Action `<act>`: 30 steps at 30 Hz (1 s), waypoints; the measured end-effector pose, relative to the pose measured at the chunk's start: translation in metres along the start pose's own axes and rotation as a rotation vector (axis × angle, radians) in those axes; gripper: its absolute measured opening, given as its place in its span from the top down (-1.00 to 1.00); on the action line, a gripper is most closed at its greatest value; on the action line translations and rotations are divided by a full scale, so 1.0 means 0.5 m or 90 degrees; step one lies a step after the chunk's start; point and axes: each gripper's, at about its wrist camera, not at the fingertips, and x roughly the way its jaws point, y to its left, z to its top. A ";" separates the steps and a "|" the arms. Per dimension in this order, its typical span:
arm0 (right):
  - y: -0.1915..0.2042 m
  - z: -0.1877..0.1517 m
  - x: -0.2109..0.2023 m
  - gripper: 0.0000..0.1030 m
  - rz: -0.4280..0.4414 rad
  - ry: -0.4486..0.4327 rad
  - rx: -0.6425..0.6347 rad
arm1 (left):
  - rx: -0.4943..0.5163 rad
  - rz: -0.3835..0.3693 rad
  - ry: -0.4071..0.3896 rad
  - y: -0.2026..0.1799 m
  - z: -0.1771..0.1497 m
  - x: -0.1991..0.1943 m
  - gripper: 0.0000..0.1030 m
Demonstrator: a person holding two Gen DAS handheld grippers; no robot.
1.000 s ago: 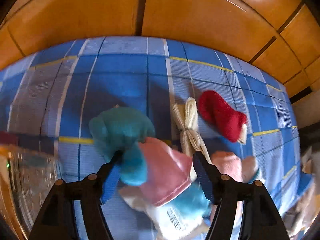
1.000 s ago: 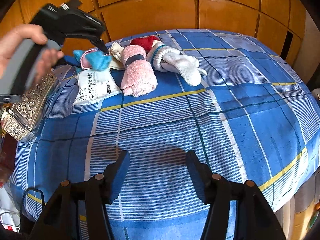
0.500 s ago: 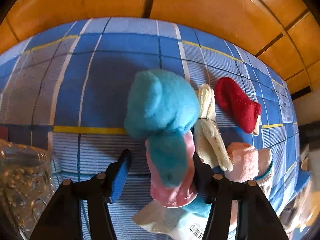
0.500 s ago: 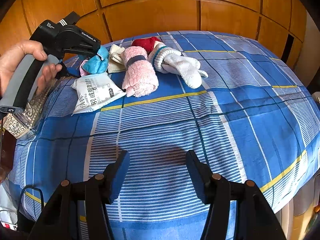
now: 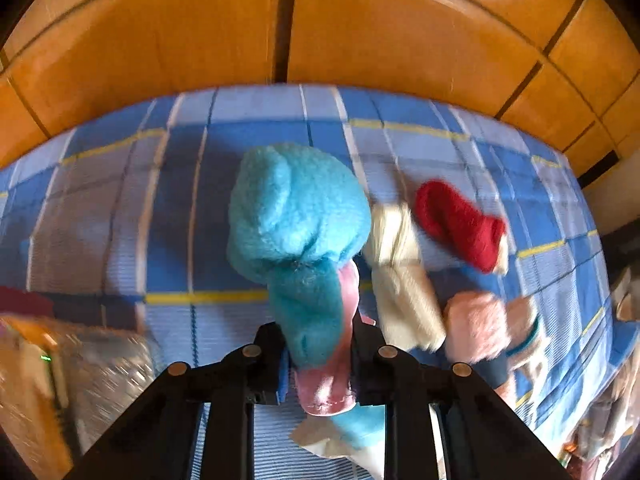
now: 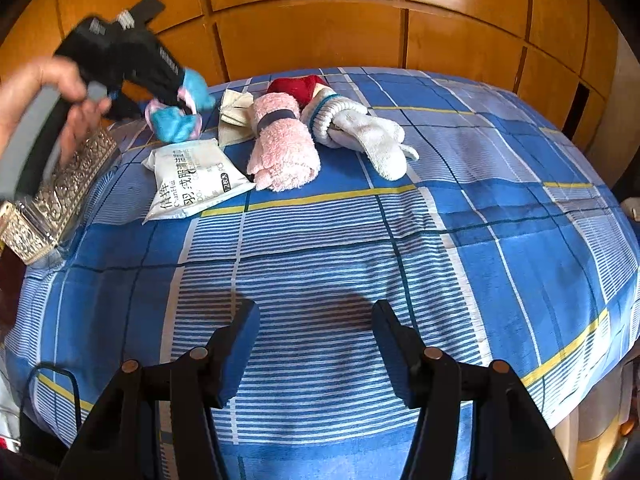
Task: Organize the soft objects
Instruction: 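Grasp the blue-and-pink sock with the left gripper and lift it, then carry the blue-and-pink sock into the gold tray with left gripper while right gripper grasps white wipes packet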
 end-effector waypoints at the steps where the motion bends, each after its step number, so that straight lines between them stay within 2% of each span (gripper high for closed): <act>1: -0.001 0.000 0.000 -0.15 0.001 0.000 0.001 | -0.005 0.001 -0.009 0.003 0.013 -0.012 0.57; 5: -0.001 0.000 -0.001 -0.15 0.000 0.000 -0.002 | -0.021 0.011 -0.051 0.021 0.060 -0.055 0.57; 9: -0.001 0.000 -0.001 -0.15 0.000 0.001 -0.004 | -0.047 0.030 -0.089 0.075 0.109 -0.105 0.57; 14: 0.002 -0.001 -0.001 -0.15 -0.003 -0.001 -0.006 | -0.090 0.072 -0.138 0.183 0.145 -0.203 0.57; 17: 0.005 -0.002 0.000 -0.15 -0.008 -0.001 -0.008 | -0.110 0.079 -0.176 0.256 0.148 -0.285 0.56; 24: 0.004 0.016 0.005 -0.15 -0.005 0.036 0.001 | -0.137 0.102 -0.233 0.415 0.084 -0.408 0.56; 27: 0.010 0.040 0.006 -0.14 0.041 0.055 0.003 | -0.154 0.107 -0.247 0.482 0.029 -0.436 0.56; 30: 0.041 0.074 -0.004 -0.14 0.062 0.033 -0.036 | -0.173 0.116 -0.255 0.546 -0.028 -0.455 0.56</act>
